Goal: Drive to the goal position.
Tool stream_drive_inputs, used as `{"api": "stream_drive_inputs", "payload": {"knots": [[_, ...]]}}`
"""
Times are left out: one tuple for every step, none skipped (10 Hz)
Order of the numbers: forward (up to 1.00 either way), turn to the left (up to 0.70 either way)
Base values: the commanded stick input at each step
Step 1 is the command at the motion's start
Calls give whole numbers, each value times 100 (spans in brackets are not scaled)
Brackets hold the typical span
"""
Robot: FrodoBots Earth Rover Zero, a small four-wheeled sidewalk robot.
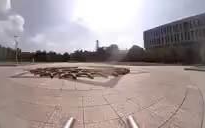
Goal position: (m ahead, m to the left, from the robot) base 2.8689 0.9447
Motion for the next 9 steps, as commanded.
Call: {"api": "stream_drive_inputs", "payload": {"knots": [[70, -31], [70, -31], [70, -31], [70, -31], [70, -31], [70, -31], [70, -31], [70, -31], [70, -28]]}}
